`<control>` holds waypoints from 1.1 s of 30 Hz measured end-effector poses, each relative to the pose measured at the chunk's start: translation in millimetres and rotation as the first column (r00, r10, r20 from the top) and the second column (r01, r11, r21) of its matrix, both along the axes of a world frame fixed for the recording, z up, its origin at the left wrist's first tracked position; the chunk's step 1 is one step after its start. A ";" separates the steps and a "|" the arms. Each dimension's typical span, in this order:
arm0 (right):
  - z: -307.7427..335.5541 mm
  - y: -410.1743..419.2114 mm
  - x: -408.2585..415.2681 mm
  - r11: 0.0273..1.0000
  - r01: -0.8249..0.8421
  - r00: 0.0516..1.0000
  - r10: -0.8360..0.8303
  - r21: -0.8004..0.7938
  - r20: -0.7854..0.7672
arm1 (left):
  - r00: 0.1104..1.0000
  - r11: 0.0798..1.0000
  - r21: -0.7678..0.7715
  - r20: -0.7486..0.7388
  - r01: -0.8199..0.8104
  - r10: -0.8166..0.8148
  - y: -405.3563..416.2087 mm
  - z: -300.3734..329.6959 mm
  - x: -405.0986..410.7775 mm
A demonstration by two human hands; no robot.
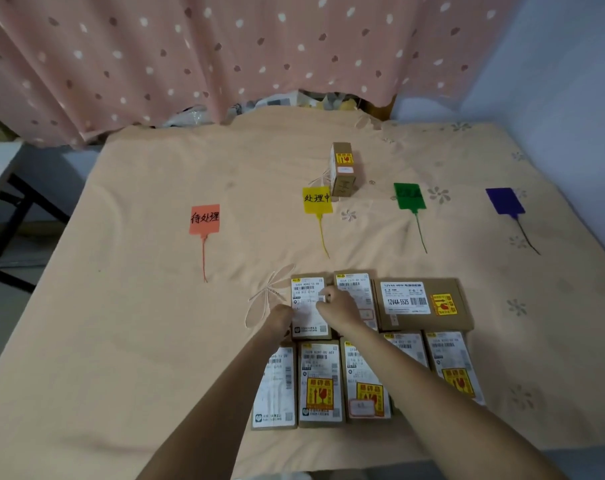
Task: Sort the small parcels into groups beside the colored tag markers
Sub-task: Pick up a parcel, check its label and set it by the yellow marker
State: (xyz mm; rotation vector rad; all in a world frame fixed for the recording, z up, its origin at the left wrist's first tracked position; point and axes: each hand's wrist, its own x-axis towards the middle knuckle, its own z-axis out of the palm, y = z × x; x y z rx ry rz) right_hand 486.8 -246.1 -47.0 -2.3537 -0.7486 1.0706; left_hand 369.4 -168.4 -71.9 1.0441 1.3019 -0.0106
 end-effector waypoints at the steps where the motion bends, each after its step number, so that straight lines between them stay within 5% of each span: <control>1: -1.2 -0.4 -0.1 1.000 0.010 1.000 -0.010 0.013 -0.009 | 0.999 0.999 -0.019 0.035 -0.028 0.028 -1.0 2.0 -0.1; 5: 7.2 1.9 0.5 0.993 0.079 0.996 -0.076 0.090 -0.040 | 0.975 0.986 -0.059 0.150 -0.156 0.163 -1.2 9.7 -1.3; 14: 65.4 11.2 10.4 0.884 0.282 0.951 -0.204 0.374 -0.233 | 0.903 0.937 0.193 0.378 -0.291 0.203 6.6 57.6 -6.6; 22: 131.9 -9.3 33.6 0.709 0.468 0.769 -0.031 0.528 -0.639 | 0.809 0.999 0.015 0.587 -0.045 0.028 12.0 154.0 -0.5; 33: 183.7 -22.3 44.3 0.640 0.471 0.773 0.031 0.607 -0.633 | 0.772 0.980 0.150 0.636 -0.134 0.008 1.7 200.1 24.0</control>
